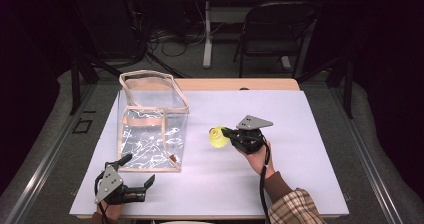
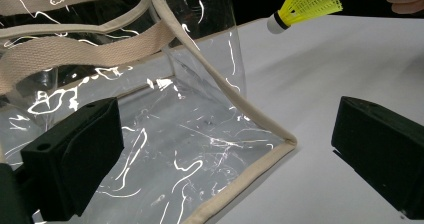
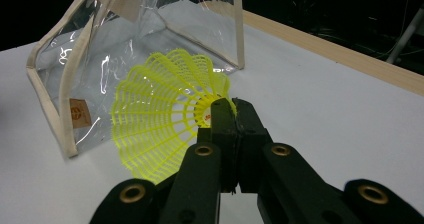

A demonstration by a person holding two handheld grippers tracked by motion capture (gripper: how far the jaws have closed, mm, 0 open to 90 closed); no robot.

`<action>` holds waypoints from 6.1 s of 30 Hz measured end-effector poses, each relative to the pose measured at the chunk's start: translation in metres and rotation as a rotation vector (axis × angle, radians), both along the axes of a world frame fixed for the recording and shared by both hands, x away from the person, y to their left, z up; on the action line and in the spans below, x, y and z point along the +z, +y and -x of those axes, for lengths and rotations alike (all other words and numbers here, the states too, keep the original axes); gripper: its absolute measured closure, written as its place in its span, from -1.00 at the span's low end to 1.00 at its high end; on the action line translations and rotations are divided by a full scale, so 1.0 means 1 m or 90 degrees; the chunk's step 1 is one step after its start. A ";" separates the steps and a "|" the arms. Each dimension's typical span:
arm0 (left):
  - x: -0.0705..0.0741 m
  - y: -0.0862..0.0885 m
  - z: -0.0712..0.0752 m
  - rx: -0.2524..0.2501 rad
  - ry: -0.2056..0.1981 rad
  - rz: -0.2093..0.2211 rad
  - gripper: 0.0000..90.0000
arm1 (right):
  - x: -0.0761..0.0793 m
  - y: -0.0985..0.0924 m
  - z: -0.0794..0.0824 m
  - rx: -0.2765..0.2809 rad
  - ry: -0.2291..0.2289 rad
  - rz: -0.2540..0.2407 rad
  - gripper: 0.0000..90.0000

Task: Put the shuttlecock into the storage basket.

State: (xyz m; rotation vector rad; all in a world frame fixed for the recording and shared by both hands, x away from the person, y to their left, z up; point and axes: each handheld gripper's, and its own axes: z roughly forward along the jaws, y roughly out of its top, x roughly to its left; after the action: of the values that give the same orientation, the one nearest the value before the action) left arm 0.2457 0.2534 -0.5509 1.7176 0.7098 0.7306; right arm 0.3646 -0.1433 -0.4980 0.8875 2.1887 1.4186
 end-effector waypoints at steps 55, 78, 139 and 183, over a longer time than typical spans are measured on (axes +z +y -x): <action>0.000 0.002 0.002 0.005 0.003 0.001 -1.00 | 0.056 0.028 -0.044 0.031 -0.016 0.007 0.99; 0.000 0.004 0.003 0.009 0.004 0.001 -1.00 | 0.066 0.034 -0.062 0.024 -0.014 0.013 0.99; 0.000 0.004 0.003 0.009 0.004 0.003 -1.00 | 0.113 0.057 -0.080 0.023 -0.043 0.007 0.99; 0.000 0.004 0.003 0.009 0.005 0.001 -1.00 | 0.139 0.106 -0.091 0.058 -0.067 0.012 0.99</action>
State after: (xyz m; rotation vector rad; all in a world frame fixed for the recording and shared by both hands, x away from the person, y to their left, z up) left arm 0.2431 0.2573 -0.5511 1.7162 0.7280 0.7327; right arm 0.4555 -0.0375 -0.3587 0.6980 2.1842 1.4502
